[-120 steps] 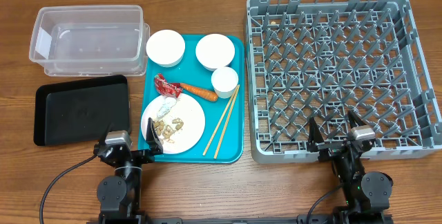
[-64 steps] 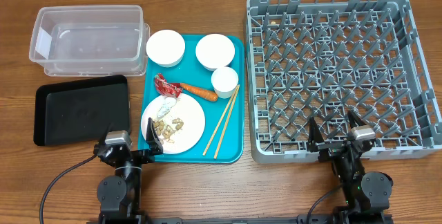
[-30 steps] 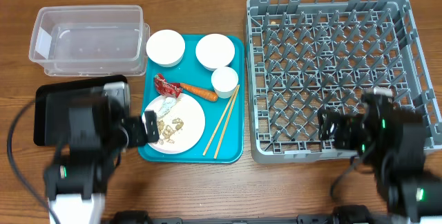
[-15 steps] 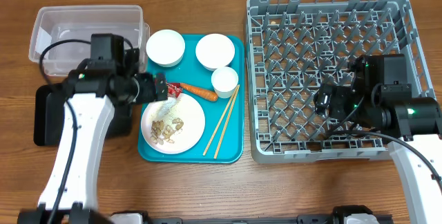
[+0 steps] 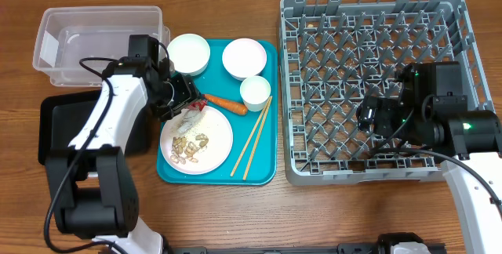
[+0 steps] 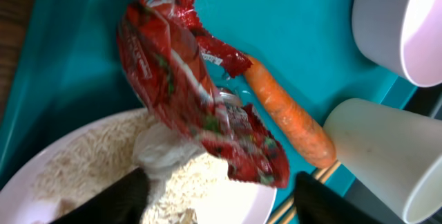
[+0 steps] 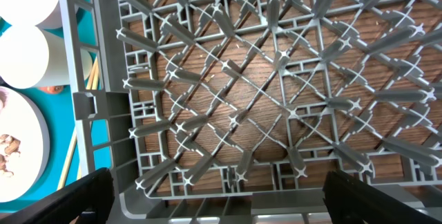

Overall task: Sort waste into correct bins and load items into the dishwasher
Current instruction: 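Grasp the pink snack wrapper on the teal tray with the left gripper, then carry the wrapper left and drop it into the clear plastic bin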

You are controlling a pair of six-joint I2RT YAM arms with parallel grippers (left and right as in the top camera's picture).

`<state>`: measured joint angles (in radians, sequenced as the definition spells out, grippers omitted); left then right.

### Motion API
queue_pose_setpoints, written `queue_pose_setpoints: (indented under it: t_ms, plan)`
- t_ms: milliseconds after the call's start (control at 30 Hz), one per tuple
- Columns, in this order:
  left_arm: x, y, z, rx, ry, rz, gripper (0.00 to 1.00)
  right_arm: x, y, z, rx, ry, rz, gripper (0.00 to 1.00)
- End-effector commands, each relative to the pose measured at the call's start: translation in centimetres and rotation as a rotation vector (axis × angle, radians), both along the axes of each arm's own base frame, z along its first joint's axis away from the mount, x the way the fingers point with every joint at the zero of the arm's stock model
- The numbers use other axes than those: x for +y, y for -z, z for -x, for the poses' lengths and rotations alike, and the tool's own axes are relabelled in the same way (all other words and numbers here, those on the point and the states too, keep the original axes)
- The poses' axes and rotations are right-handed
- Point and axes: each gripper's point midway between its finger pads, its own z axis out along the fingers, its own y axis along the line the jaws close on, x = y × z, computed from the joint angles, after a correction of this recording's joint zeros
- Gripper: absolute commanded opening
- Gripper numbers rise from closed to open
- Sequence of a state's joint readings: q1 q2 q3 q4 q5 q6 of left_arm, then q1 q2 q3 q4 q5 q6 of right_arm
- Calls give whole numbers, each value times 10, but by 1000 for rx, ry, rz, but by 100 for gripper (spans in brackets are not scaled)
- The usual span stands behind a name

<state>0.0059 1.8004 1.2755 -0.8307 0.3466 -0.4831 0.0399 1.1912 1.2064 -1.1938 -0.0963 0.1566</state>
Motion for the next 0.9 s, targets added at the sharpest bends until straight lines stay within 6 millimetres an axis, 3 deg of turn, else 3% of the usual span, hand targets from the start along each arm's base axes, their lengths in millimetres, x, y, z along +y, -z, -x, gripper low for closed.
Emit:
queue_pose_setpoints:
  t_ms: [0, 133, 200, 233, 400, 500, 600, 733, 800, 867]
  plan:
    - [-8, 2, -8, 3, -23, 36, 57, -2, -14, -4, -43, 0, 9, 100]
    - [-8, -3, -15, -36, -23, 36, 30, -2, -13, -3, -41, 0, 9, 100]
    - [-8, -3, -16, -38, -22, 36, 7, -2, -13, -3, -40, 0, 9, 100]
    - [-8, -3, -16, -37, -22, 36, 4, -2, -13, -3, -38, 0, 10, 100]
    - [-11, -7, -14, -37, -9, 54, 4, -2, -13, -3, -37, 0, 10, 100]
    - [-11, -27, -12, -45, 17, 53, 4, -2, -13, -2, -34, 0, 10, 100]
    - [-10, -60, -18, -105, 49, 36, 4, -2, -12, -2, -33, 0, 11, 100]
    - [0, -124, -40, -300, 110, -45, 4, -2, -12, -2, -33, 0, 10, 100]
    - [16, -147, -53, -381, 81, -141, 4, -2, -12, -2, -33, 0, 10, 100]
    - [47, -170, -72, -465, 0, -293, 4, -2, -12, -2, -33, 0, 10, 100]
